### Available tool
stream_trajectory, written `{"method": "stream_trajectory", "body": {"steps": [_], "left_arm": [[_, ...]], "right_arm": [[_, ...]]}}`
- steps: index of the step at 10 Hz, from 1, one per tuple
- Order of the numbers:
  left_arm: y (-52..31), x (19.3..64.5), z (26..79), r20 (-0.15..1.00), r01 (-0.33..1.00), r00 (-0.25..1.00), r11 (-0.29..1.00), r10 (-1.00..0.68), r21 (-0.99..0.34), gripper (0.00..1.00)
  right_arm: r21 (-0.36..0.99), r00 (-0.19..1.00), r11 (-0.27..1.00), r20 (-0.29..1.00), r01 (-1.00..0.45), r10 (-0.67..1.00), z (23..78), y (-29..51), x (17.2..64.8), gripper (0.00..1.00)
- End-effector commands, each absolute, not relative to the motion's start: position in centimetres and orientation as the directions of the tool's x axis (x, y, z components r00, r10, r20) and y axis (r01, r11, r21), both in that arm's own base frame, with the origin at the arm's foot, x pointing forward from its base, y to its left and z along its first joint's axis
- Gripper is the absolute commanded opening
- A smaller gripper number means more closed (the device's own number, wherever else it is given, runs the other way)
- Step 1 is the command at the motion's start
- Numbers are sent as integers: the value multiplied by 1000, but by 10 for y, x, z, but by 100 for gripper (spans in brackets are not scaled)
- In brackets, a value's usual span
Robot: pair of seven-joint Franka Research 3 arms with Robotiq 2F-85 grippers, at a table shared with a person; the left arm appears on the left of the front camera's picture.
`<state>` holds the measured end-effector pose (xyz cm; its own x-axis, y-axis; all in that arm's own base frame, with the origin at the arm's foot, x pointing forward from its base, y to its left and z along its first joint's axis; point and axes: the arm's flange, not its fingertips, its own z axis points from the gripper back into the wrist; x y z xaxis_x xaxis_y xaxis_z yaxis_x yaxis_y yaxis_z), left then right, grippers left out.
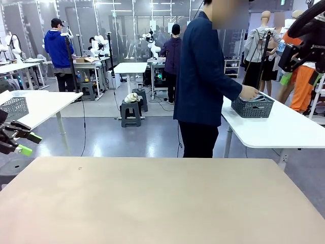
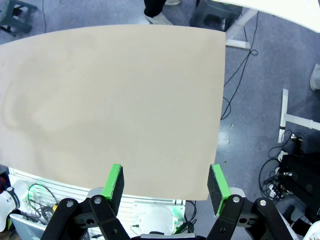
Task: Fold the towels and place them in the basket.
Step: Stack the folded Towel with hook on the right side of the table.
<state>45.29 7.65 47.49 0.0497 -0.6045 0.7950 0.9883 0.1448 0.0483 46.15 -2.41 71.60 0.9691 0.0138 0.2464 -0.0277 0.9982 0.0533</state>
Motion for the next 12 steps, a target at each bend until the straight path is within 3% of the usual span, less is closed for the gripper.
{"method": "stream_trajectory", "body": {"steps": [1,12], "left_arm": [[77,451,476,801,989,40,138,-597,53,81],[77,451,476,801,989,40,138,-597,53,81]], "right_arm": [[49,967,998,255,-36,22,717,-24,462,84],[49,967,998,255,-36,22,717,-24,462,84]]}}
